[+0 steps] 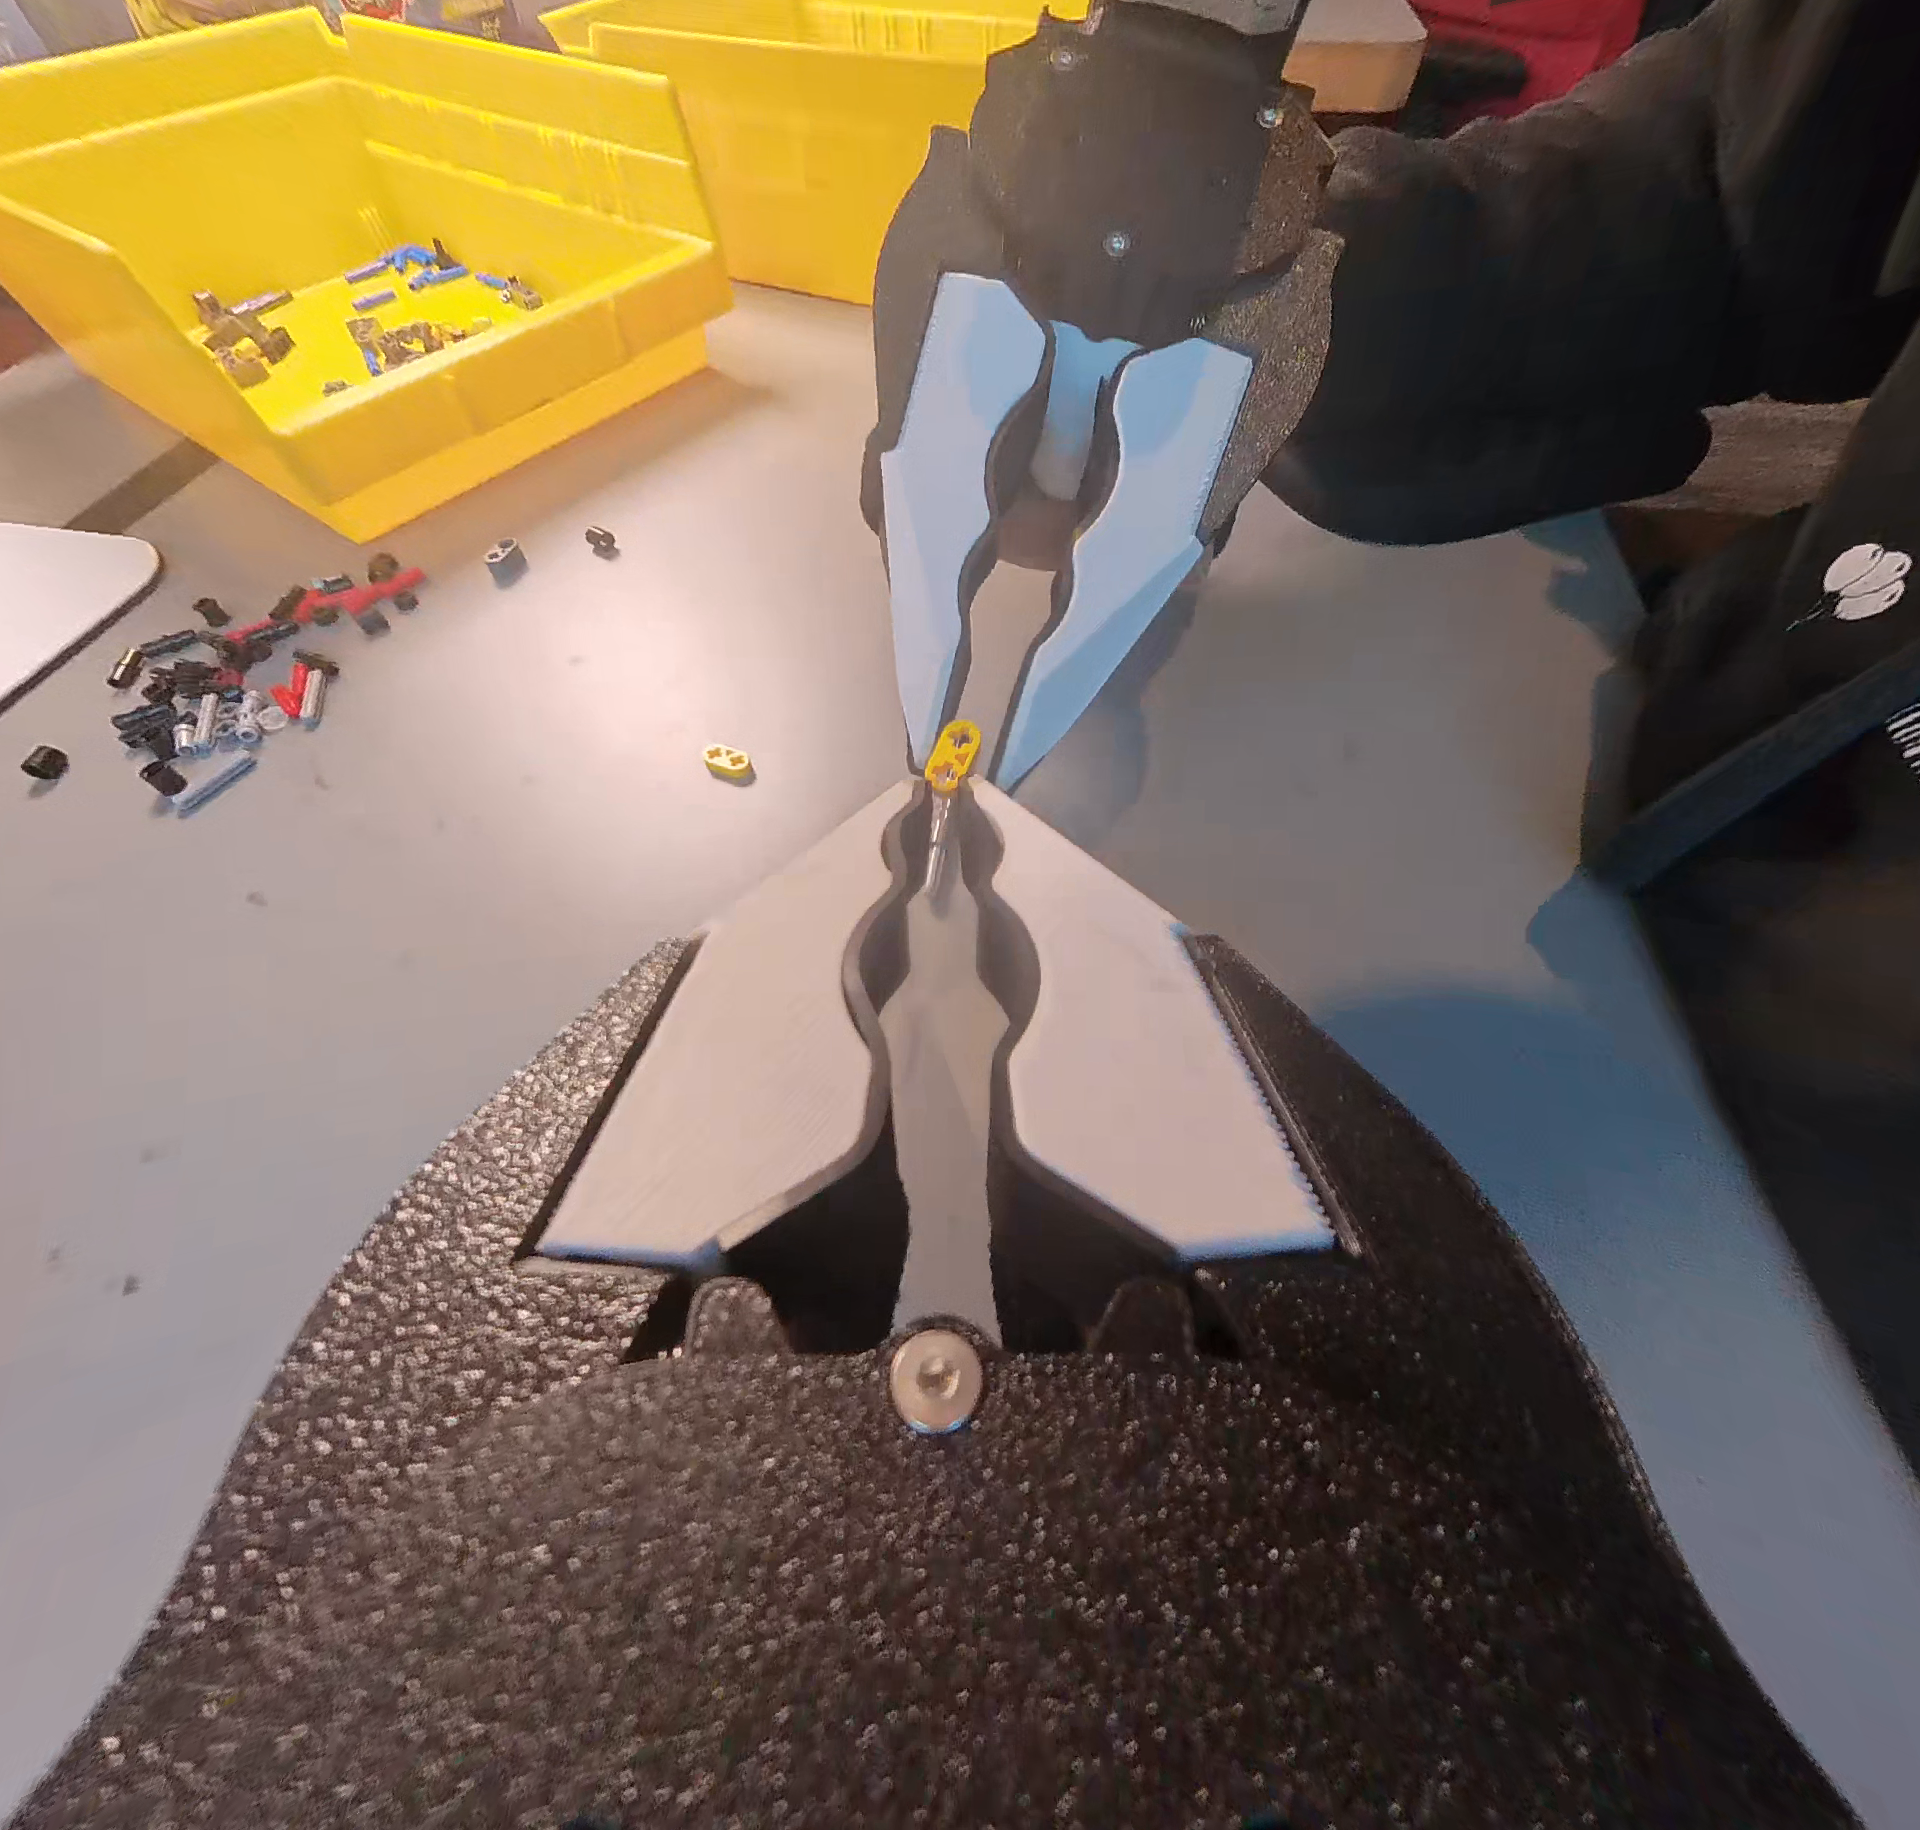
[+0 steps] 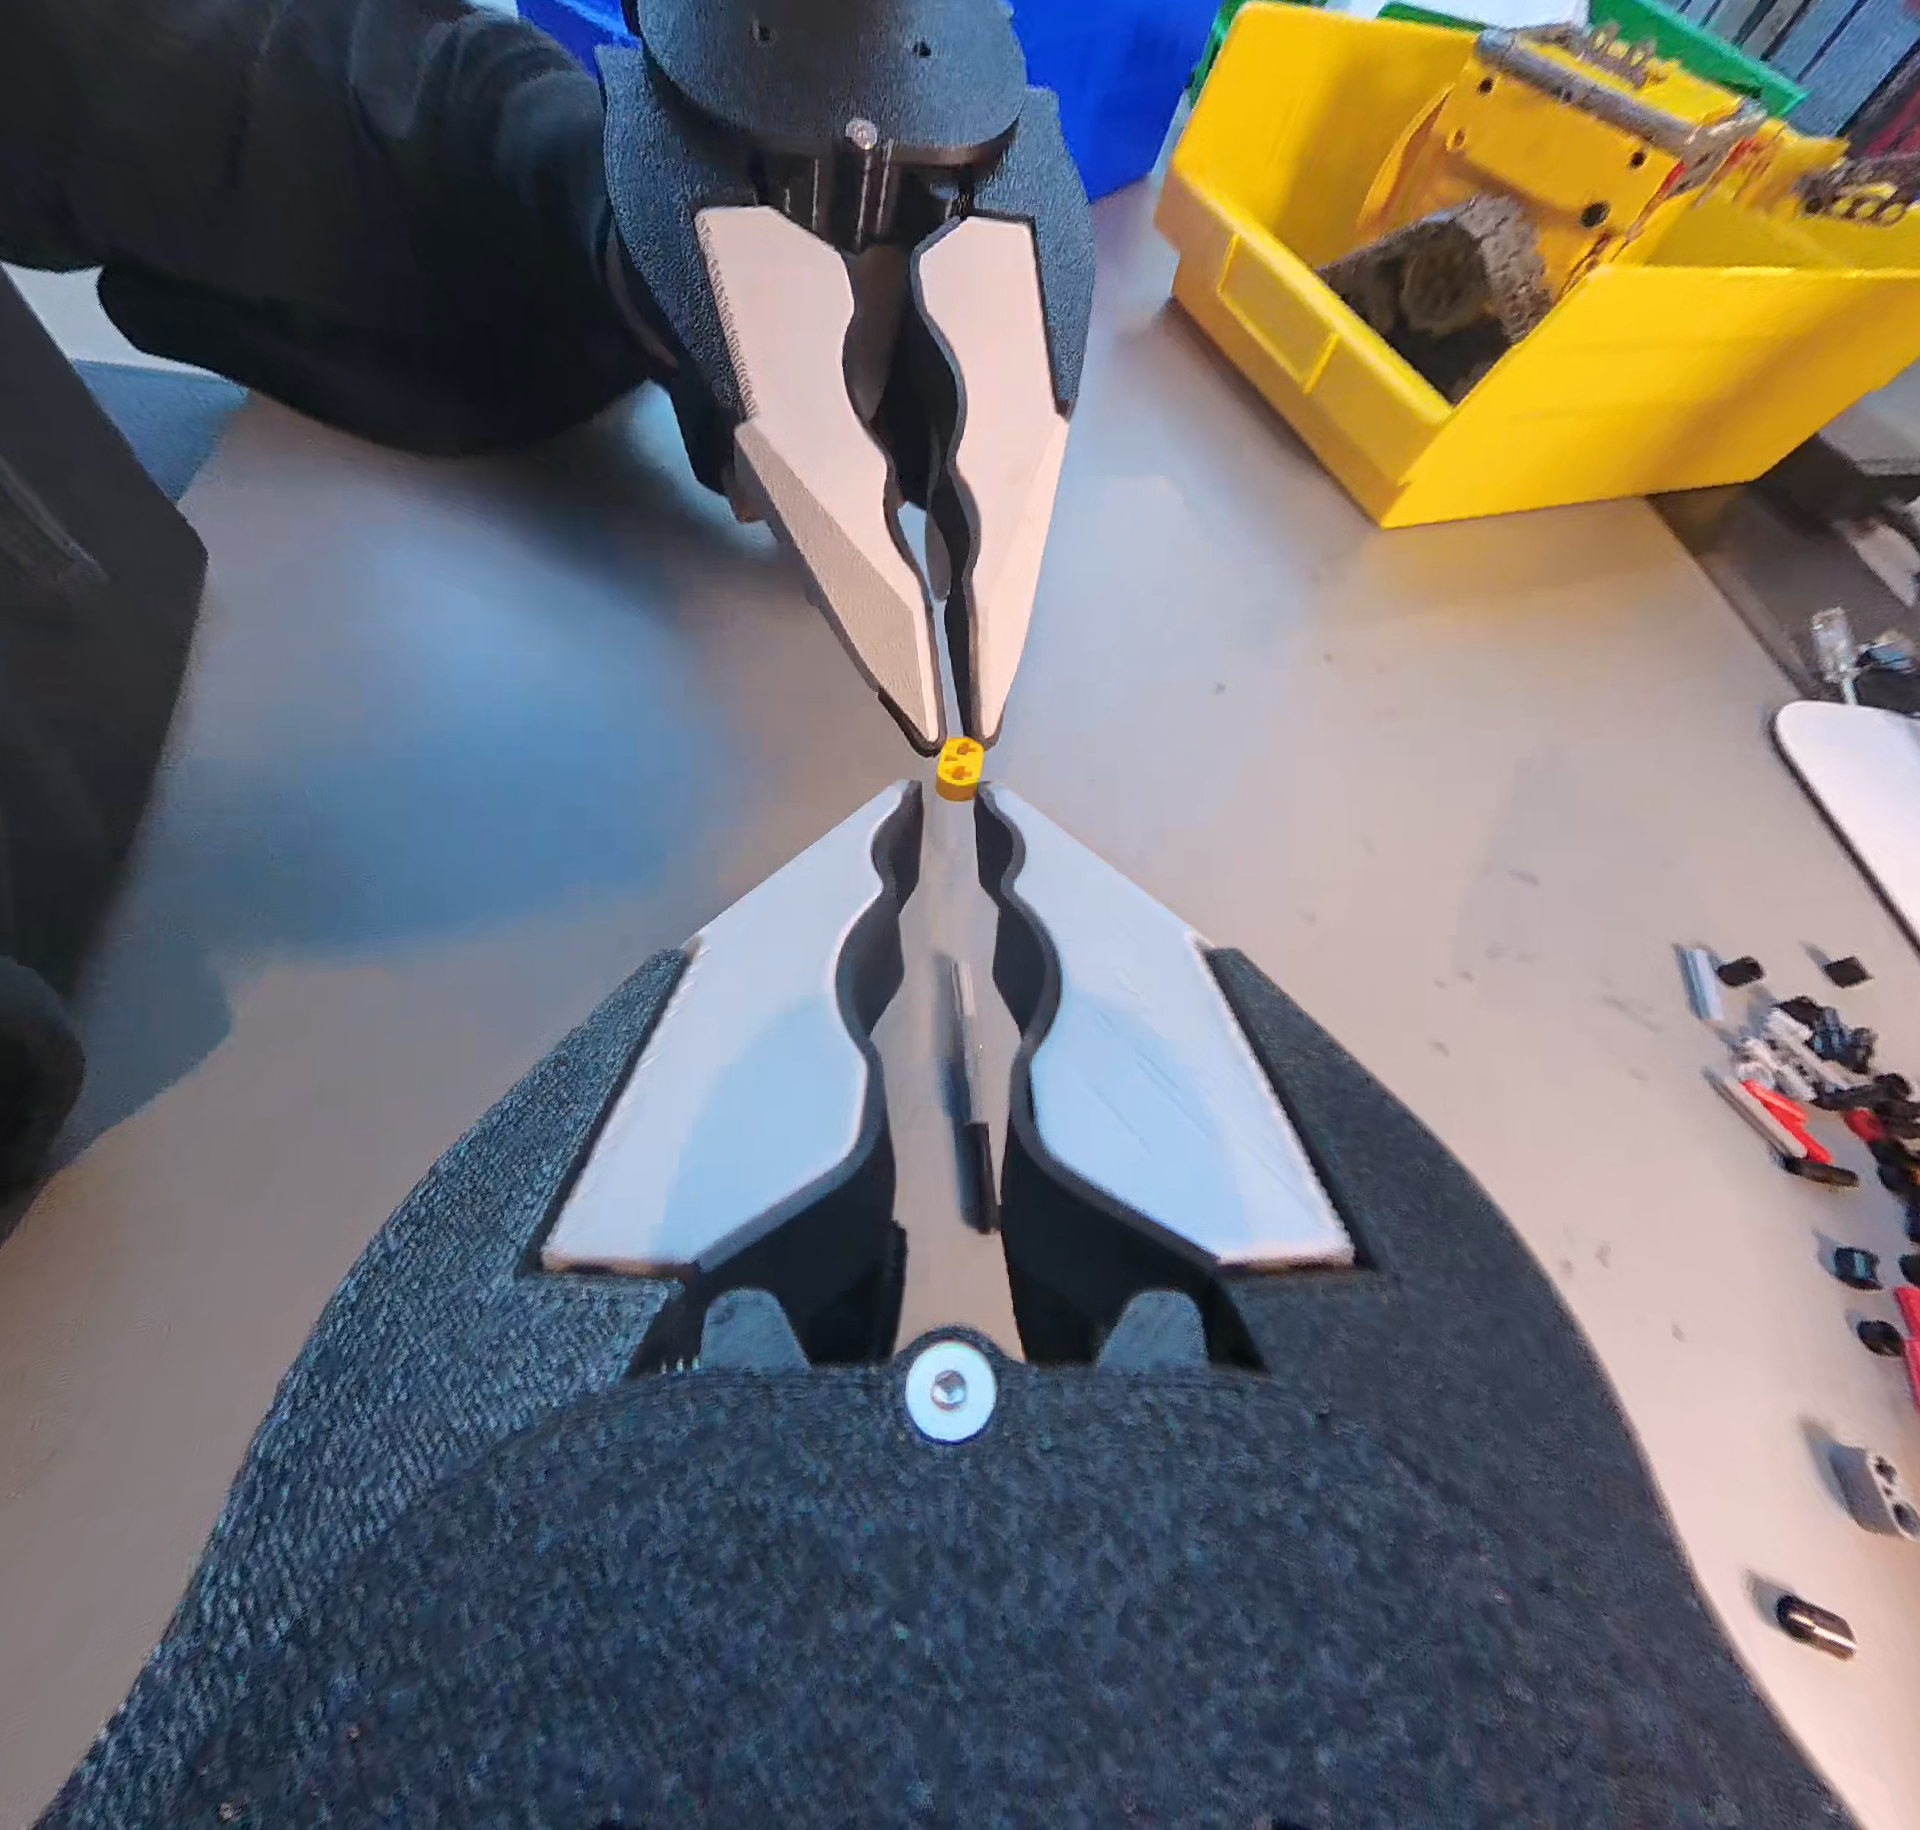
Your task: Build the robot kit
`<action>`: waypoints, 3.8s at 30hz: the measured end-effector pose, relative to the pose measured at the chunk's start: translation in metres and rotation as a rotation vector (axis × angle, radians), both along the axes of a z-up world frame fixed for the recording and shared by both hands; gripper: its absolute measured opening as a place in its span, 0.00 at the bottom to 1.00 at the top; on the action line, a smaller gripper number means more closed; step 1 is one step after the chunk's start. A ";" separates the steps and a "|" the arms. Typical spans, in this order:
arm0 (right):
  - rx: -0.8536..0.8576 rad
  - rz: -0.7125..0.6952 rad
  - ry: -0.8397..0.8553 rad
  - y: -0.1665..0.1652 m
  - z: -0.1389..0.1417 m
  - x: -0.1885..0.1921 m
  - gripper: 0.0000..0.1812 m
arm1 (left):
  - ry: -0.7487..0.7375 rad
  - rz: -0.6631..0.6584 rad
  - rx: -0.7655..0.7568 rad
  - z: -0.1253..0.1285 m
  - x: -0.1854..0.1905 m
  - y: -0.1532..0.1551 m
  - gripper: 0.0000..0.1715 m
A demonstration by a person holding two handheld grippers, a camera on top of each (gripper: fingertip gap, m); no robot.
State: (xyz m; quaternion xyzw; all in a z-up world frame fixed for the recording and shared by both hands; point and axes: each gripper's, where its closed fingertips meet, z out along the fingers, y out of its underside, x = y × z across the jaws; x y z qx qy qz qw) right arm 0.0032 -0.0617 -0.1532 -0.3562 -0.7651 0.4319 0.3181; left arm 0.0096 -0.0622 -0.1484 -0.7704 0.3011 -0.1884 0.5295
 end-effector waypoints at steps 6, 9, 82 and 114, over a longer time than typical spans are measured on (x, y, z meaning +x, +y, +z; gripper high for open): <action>0.057 -0.026 0.053 0.004 0.004 -0.002 0.00 | -0.025 0.011 0.000 0.001 0.000 0.001 0.00; 0.092 -0.015 0.046 0.002 -0.003 -0.001 0.00 | -0.040 0.009 -0.044 -0.004 0.001 0.001 0.00; -1.223 0.079 -0.154 -0.011 0.062 0.000 0.09 | 0.263 0.117 0.451 0.055 0.002 -0.003 0.04; -0.088 -0.021 0.430 -0.009 0.079 0.007 0.08 | -1.072 -0.145 -0.271 0.072 0.005 -0.006 0.12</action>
